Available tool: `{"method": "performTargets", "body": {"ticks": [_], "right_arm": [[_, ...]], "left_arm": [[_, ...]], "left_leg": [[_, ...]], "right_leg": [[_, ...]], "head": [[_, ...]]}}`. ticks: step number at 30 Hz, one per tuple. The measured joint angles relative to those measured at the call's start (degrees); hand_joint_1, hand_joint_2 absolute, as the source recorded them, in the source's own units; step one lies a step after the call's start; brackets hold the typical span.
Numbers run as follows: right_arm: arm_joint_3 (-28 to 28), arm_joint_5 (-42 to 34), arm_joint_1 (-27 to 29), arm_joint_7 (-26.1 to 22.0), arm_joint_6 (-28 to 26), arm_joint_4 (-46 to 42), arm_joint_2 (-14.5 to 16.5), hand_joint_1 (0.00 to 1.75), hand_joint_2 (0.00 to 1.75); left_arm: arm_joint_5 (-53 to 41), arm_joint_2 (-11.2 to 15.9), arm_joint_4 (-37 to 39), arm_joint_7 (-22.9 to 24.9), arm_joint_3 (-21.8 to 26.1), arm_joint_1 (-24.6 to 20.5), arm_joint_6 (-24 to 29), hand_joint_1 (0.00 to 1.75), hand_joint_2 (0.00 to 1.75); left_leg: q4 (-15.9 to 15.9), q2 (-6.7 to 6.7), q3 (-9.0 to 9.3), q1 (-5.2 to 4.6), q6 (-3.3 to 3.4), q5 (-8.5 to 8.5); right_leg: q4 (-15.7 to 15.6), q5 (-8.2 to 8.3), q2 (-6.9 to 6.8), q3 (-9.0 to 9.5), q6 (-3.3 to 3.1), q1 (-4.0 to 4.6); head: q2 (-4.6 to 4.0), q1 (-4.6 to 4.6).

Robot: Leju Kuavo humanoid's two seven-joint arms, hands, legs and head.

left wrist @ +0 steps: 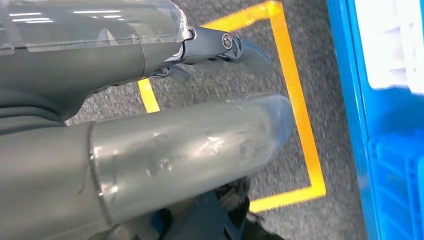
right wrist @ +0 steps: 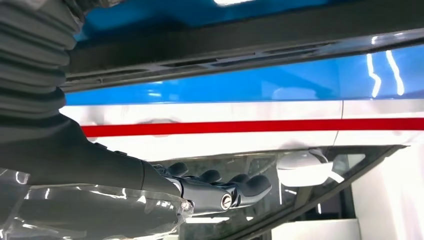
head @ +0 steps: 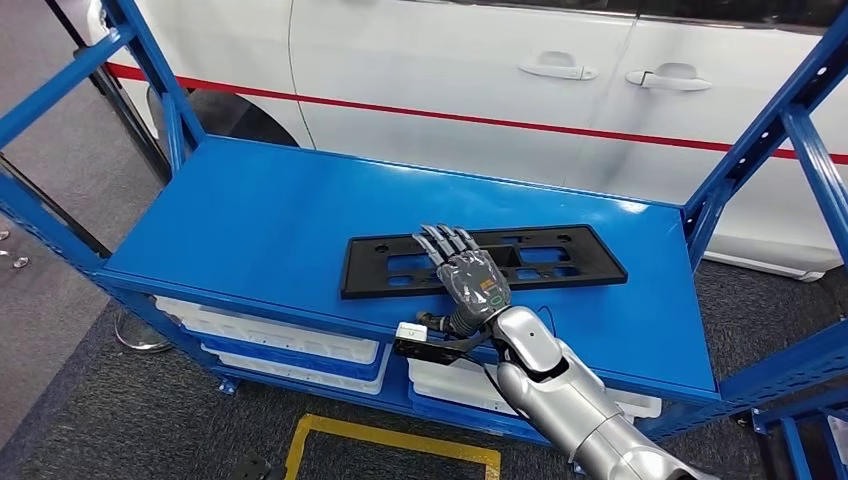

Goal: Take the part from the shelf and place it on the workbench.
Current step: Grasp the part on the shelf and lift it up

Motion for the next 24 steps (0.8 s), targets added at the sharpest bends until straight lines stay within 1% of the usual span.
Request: {"method": "performTargets", "body": {"ticks": [1,2,3,4,5,6,7,8,10,11,12,13,15,16,17,18,19,20,21,22,23,24], "right_arm": [[-0.11,-0.04,0.08,0.01,-0.01,0.24,0.0,0.0,1.75],[-0.2,-0.07,0.12,0.02,-0.01,0.45,0.0,0.0,1.75],[-0.29,-0.07,0.11,0.04,-0.02,0.63,0.0,0.0,1.75],[-0.42,-0.07,0.04,0.07,-0.05,0.73,0.0,0.0,1.75],[-0.55,-0.07,-0.08,0.1,-0.1,0.8,0.01,0.0,1.75],[-0.72,-0.04,-0.17,0.14,-0.21,0.84,0.05,0.0,1.75],[-0.9,0.01,-0.23,0.17,-0.37,0.87,0.1,0.0,1.75],[-1.08,0.05,-0.25,0.19,-0.55,0.91,0.15,0.0,1.75],[-1.37,0.1,-0.23,0.2,-0.94,0.94,0.24,0.0,1.75],[-1.48,0.1,-0.24,0.2,-1.08,0.95,0.29,0.0,1.75],[-1.56,0.1,-0.27,0.19,-1.18,0.95,0.38,0.0,1.75],[-1.61,0.1,-0.26,0.19,-1.24,0.95,0.48,0.0,1.75],[-1.65,0.1,-0.15,0.19,-1.3,1.03,0.59,0.0,1.75],[-1.66,0.1,-0.05,0.19,-1.32,1.1,0.61,0.0,1.75],[-1.67,0.1,0.04,0.19,-1.34,1.19,0.62,0.0,1.75],[-1.68,0.1,0.12,0.18,-1.38,1.24,0.62,0.0,1.75],[-1.73,0.1,0.15,0.17,-1.44,1.26,0.66,0.0,1.75],[-1.79,0.09,0.15,0.16,-1.52,1.26,0.71,0.0,1.75],[-1.85,0.09,0.13,0.15,-1.64,1.26,0.76,0.0,1.75],[-1.91,0.08,0.13,0.15,-1.78,1.26,0.82,0.0,1.75],[-1.96,0.09,0.16,0.15,-1.9,1.26,0.87,0.0,1.75],[-1.98,0.09,0.2,0.15,-2.01,1.26,0.93,0.0,1.75]], "left_arm": [[-0.03,0.0,0.0,0.03,0.0,0.09,0.02,0.0,0.0],[-0.06,0.0,0.0,0.05,0.0,0.17,0.05,0.0,0.0],[-0.09,-0.01,0.0,0.07,0.0,0.23,0.08,0.0,0.0],[-0.11,-0.02,0.0,0.08,0.0,0.26,0.12,0.0,0.0],[-0.14,-0.03,0.0,0.09,0.0,0.26,0.16,0.0,0.0],[-0.18,-0.04,0.0,0.1,0.0,0.27,0.2,0.0,0.0],[-0.24,-0.04,0.0,0.11,0.0,0.29,0.24,0.0,0.0],[-0.3,-0.04,0.0,0.13,0.0,0.32,0.28,0.0,0.0],[-0.39,-0.04,0.0,0.15,0.01,0.36,0.35,0.0,0.0],[-0.42,-0.03,0.0,0.14,0.01,0.39,0.34,0.0,0.0],[-0.43,-0.03,0.0,0.12,0.02,0.4,0.33,0.0,0.0],[-0.45,-0.02,0.0,0.1,0.02,0.42,0.31,0.0,0.0],[-0.46,-0.02,0.0,0.05,0.02,0.51,0.29,0.0,0.0],[-0.46,-0.02,0.0,0.03,0.02,0.61,0.28,0.0,0.0],[-0.46,-0.02,0.0,-0.01,0.02,0.71,0.26,0.0,0.0],[-0.47,-0.01,0.0,-0.07,0.02,0.78,0.23,0.0,0.0],[-0.49,0.02,0.0,-0.11,0.02,0.81,0.21,0.0,0.0],[-0.51,0.05,0.0,-0.17,0.03,0.81,0.19,0.0,0.0],[-0.52,0.09,0.0,-0.22,0.04,0.77,0.19,0.0,0.0],[-0.55,0.13,0.0,-0.27,0.05,0.75,0.19,0.0,0.0],[-0.56,0.17,0.0,-0.31,0.07,0.78,0.19,0.0,0.0],[-0.56,0.21,0.0,-0.33,0.08,0.83,0.19,0.0,0.0]], "left_leg": [[0.05,-0.04,-0.01,-0.02,0.02,-0.04],[0.14,-0.1,-0.01,-0.02,0.01,-0.1],[0.28,-0.16,0.01,0.0,-0.04,-0.19],[0.49,-0.22,0.02,0.02,-0.18,-0.33],[0.77,-0.27,-0.04,-0.03,-0.4,-0.53],[1.05,-0.31,-0.14,-0.1,-0.66,-0.72],[1.26,-0.32,-0.24,-0.18,-0.96,-0.88],[1.34,-0.32,-0.32,-0.24,-1.27,-0.96],[1.36,-0.29,-0.31,-0.16,-1.88,-1.1],[1.86,-0.23,-0.48,-0.07,-2.19,-1.55],[3.24,-0.17,-1.06,0.02,-2.5,-2.52],[5.78,-0.1,-2.19,0.13,-2.77,-4.03],[13.01,-0.07,-5.63,0.25,-3.2,-7.39],[15.8,-0.07,-7.04,0.28,-3.33,-8.17],[16.75,-0.07,-7.62,0.28,-3.39,-7.9],[15.55,-0.06,-7.16,0.29,-3.36,-6.61],[12.16,-0.05,-5.59,0.29,-3.21,-4.52],[8.04,0.0,-3.69,0.27,-2.98,-2.66],[4.45,0.03,-1.93,0.12,-2.69,-1.38],[1.96,0.05,-0.71,-0.03,-2.37,-0.7],[1.02,0.03,-0.28,-0.21,-2.07,-0.72],[0.86,-0.01,-0.18,-0.39,-1.79,-0.76]], "right_leg": [[2.57,-0.6,0.0,-1.36,0.06,-0.03],[3.06,-0.04,0.0,-1.73,0.08,-0.06],[1.2,1.53,0.0,-0.92,0.03,-0.09],[-2.37,3.64,0.01,0.79,-0.07,-0.11],[-6.32,5.24,0.06,2.72,-0.23,-0.06],[-9.44,6.32,0.1,4.19,-0.46,0.03],[-11.33,6.75,0.15,5.05,-0.7,0.12],[-11.95,6.63,0.19,5.27,-0.96,0.26],[-12.25,6.82,0.17,5.35,-1.59,0.25],[-12.48,6.92,0.14,5.49,-1.94,0.17],[-12.71,7.03,0.1,5.63,-2.26,0.04],[-12.85,7.08,0.05,5.73,-2.49,-0.03],[-12.86,7.03,-0.03,5.75,-2.69,0.0],[-12.85,7.0,-0.06,5.76,-2.71,0.02],[-12.84,6.97,-0.08,5.77,-2.72,0.02],[-12.83,6.94,-0.08,5.8,-2.7,0.02],[-12.82,6.89,-0.06,5.89,-2.64,0.02],[-12.81,6.82,-0.05,5.98,-2.56,0.01],[-12.78,6.76,-0.04,6.03,-2.38,0.09],[-12.77,6.73,-0.03,6.04,-2.12,0.15],[-12.8,6.74,-0.03,6.02,-1.82,0.18],[-12.87,6.79,-0.02,6.02,-1.48,0.2]], "head": [[0.0,0.01],[0.0,0.0],[0.0,0.01],[0.0,0.01],[0.0,0.01],[0.0,0.0],[0.0,-0.01],[0.0,-0.01],[0.0,-0.01],[0.0,-0.01],[0.0,-0.02],[0.0,-0.03],[0.0,-0.03],[0.0,-0.03],[0.0,-0.03],[0.0,-0.03],[0.0,-0.03],[0.0,-0.02],[0.0,-0.02],[0.0,-0.01],[0.0,-0.01],[0.0,-0.02]]}}
